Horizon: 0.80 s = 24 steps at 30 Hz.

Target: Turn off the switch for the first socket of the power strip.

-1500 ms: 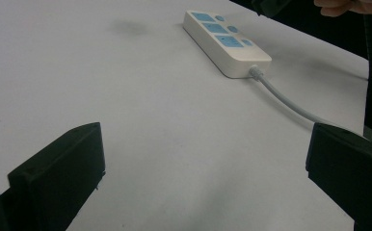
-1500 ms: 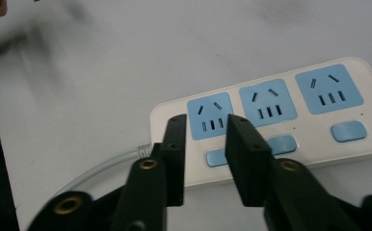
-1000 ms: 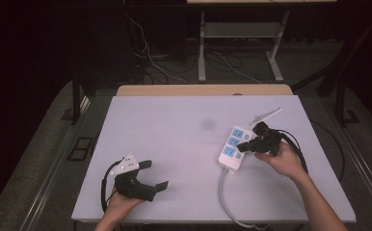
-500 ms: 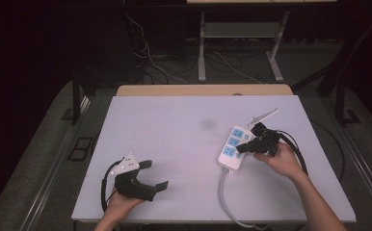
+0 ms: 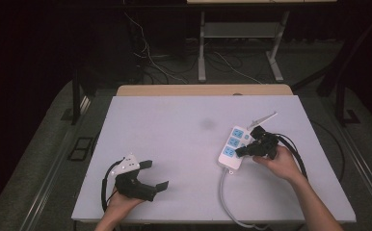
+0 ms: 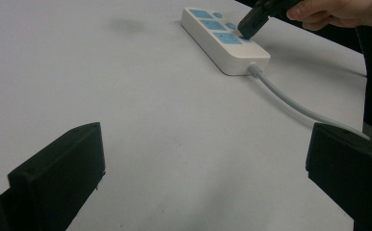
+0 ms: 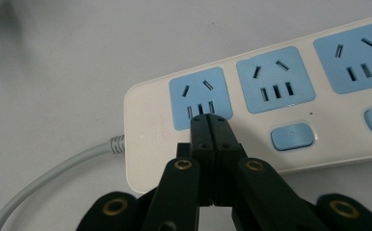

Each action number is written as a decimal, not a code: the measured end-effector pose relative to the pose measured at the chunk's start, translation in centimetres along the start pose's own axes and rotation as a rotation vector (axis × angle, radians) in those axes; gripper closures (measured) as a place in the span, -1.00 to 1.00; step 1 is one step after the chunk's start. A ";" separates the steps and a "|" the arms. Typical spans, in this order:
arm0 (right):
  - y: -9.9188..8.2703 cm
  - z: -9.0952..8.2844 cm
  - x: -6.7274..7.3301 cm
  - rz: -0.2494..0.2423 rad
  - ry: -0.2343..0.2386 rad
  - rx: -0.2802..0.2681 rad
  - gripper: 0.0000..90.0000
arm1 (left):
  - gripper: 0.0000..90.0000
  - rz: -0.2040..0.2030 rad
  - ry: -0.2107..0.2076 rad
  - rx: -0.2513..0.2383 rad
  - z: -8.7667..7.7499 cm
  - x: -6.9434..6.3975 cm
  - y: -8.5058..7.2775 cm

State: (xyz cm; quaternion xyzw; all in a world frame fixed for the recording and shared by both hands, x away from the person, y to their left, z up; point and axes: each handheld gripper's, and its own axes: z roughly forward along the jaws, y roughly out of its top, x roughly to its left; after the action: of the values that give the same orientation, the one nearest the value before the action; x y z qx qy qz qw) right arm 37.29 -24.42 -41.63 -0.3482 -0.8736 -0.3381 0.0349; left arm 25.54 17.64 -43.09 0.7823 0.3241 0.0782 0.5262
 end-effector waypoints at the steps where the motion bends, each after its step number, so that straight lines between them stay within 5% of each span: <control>1: 0.0 0.0 0.1 -0.004 -0.005 0.003 0.99 | -1.00 0.000 -0.001 0.000 0.0 0.0 0.0; 17: -0.4 0.0 -0.1 -0.028 0.010 -0.021 1.00 | -1.00 0.006 -0.004 0.005 0.0 -0.1 0.0; 24: -0.7 0.0 -0.4 0.002 0.025 -0.041 1.00 | -1.00 0.010 -0.007 0.006 0.1 -0.2 0.0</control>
State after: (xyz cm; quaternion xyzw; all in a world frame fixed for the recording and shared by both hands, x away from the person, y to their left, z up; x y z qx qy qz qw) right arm 37.11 -25.02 -42.12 -0.3455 -0.8657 -0.3602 0.0392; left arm 25.48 17.46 -43.08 0.7856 0.3188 0.0772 0.5246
